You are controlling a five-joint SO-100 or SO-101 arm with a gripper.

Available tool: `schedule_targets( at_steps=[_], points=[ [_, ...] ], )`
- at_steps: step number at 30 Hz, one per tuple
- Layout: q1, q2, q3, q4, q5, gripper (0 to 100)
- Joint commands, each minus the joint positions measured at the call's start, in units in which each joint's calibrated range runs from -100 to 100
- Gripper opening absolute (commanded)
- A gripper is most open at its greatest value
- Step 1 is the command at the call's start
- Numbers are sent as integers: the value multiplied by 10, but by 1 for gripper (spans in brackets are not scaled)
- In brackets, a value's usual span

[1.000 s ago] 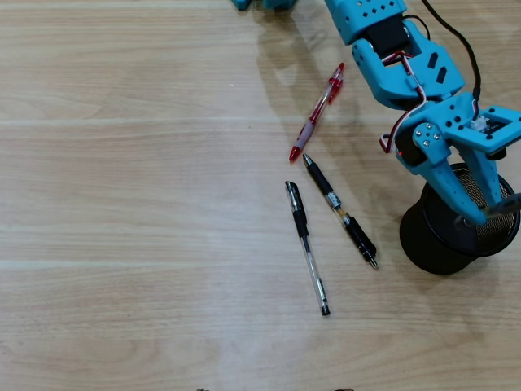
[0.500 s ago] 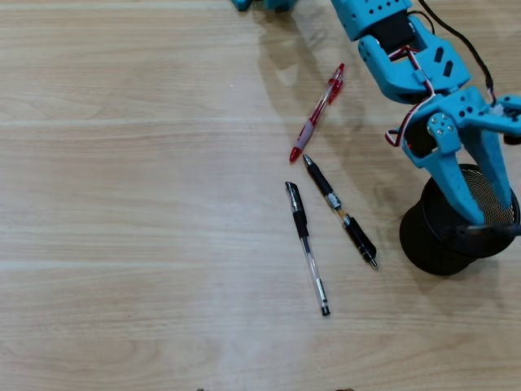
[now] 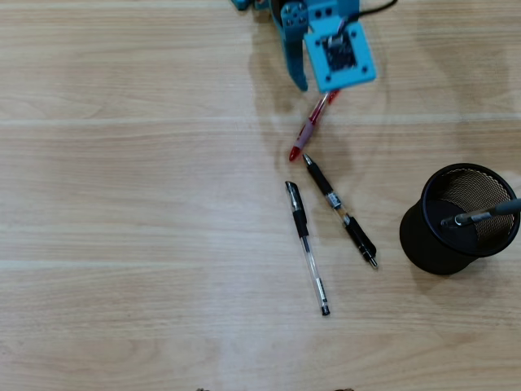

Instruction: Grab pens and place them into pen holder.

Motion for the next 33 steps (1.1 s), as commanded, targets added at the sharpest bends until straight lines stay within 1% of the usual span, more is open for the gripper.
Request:
schedule_targets(
  at_steps=[1,3,7,10,11,15,16,20,26,32,33],
  points=[
    [6,-13,56,13,-9,2],
    [-6,-13,65,-4,9,4],
    [-19,7,69,-10,9,5],
    [-30,34,63,-34,-5,6],
    [-34,45,68,-60,-16,9],
    [-50,92,101,-150,-52,24],
    [-51,103,109,-174,-61,25],
    [-35,140,131,-252,-83,22],
    [-5,206,126,-307,-86,22],
    [41,250,126,-318,-86,22],
    [45,253,126,-318,-86,20]
  ],
)
